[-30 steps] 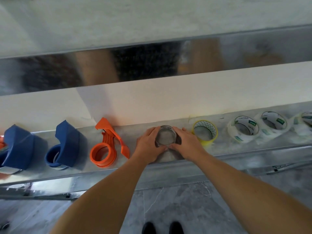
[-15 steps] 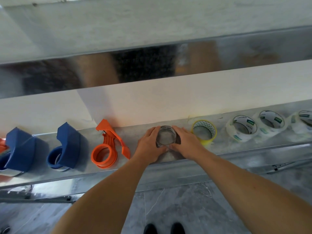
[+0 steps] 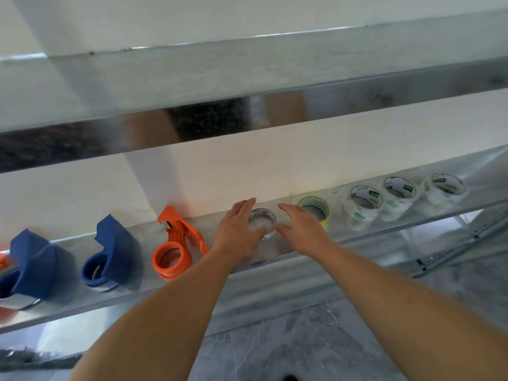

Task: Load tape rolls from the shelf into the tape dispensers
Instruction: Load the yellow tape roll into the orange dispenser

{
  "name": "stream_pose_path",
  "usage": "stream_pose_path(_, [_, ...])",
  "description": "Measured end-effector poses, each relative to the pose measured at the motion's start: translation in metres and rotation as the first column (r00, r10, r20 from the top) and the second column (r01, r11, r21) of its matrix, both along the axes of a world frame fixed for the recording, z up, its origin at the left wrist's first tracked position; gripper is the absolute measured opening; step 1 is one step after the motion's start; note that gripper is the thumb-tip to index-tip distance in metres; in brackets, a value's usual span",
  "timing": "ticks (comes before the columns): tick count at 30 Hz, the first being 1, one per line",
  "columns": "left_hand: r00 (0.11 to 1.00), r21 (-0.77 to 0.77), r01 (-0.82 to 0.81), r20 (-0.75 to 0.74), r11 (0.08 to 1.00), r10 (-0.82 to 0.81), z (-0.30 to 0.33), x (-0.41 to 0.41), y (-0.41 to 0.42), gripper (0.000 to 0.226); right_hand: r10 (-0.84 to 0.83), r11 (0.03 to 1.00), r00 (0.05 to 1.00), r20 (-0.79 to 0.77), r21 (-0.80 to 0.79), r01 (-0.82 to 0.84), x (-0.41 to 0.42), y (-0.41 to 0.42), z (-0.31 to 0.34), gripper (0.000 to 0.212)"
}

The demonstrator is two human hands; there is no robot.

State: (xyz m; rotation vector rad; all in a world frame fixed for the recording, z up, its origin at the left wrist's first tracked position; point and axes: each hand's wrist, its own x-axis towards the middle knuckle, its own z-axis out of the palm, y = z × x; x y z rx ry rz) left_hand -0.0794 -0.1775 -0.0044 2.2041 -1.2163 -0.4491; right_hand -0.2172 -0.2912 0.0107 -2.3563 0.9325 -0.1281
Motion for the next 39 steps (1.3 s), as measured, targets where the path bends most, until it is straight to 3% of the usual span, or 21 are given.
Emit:
stream_pose_path(9, [0.996, -0.06, 0.089, -0.001, 0.994, -0.089, 0.021, -0.022, -0.017, 0.08, -0.167, 0.986, 0.982, 0.089, 0.016, 0.167, -0.034, -0.002, 0.02, 0.052])
stream_pose_path(16, [0.993, 0.01, 0.118, -0.004, 0.993, -0.118, 0.025, -0.053, -0.04, 0.08, -0.258, 0.966, 0.964, 0.063, 0.015, 0.257, -0.063, -0.032, 0.024, 0.047])
stream_pose_path(28, [0.997, 0.132, -0.062, -0.039, 0.989, 0.067, 0.017, -0.091, -0.091, 0.063, -0.164, 0.983, 0.985, -0.058, 0.077, 0.168, -0.068, -0.091, 0.002, 0.049])
stream_pose_path(35, [0.973, 0.208, -0.135, -0.158, 0.969, 0.169, 0.003, -0.093, -0.11, 0.062, -0.208, 0.966, 0.968, -0.141, 0.126, 0.226, -0.059, -0.108, -0.012, 0.046])
stream_pose_path(39, [0.96, 0.232, -0.162, -0.188, 0.959, 0.208, -0.004, -0.091, -0.118, 0.051, -0.239, 0.953, 0.961, -0.136, 0.156, 0.259, -0.053, -0.111, -0.018, 0.041])
